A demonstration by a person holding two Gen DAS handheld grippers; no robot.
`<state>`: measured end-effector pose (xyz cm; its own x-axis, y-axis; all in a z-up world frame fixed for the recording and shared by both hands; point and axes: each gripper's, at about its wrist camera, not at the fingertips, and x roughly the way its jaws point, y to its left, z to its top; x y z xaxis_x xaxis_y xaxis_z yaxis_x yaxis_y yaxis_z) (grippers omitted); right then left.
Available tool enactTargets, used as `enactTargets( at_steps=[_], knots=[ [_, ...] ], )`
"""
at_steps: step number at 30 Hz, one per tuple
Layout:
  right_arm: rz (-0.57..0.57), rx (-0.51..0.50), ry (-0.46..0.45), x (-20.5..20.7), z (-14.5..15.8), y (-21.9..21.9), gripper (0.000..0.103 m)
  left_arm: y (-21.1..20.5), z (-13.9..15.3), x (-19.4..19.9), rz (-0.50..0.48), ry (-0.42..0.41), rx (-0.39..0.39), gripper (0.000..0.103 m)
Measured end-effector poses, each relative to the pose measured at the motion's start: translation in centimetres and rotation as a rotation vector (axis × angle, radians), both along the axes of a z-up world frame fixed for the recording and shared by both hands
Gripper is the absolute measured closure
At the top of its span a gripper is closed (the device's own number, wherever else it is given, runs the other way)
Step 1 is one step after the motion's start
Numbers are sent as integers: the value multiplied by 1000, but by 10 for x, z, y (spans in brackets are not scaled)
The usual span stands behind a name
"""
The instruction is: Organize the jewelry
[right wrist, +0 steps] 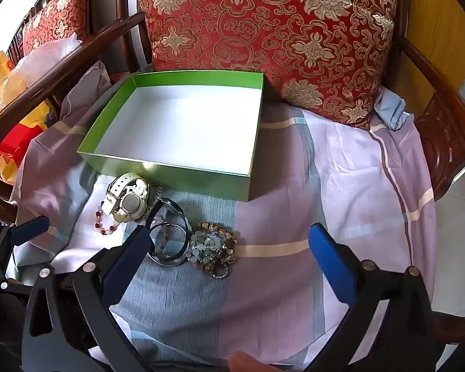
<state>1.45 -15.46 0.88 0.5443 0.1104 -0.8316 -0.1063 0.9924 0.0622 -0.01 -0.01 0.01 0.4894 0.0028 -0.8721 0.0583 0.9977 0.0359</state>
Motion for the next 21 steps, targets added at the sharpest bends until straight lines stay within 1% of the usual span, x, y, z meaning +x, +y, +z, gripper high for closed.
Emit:
enactTargets(
  at_steps=[10, 19, 21],
  knots=[
    [8, 1, 8, 2, -3, 5, 1, 0, 0, 0, 1, 4, -2, 2],
    [9, 3, 12, 1, -3, 1, 1, -1, 2, -4, 1, 1, -1, 2],
    [9, 4, 12, 1, -3, 1, 1, 0, 0, 0, -2, 7, -2, 2]
  ],
)
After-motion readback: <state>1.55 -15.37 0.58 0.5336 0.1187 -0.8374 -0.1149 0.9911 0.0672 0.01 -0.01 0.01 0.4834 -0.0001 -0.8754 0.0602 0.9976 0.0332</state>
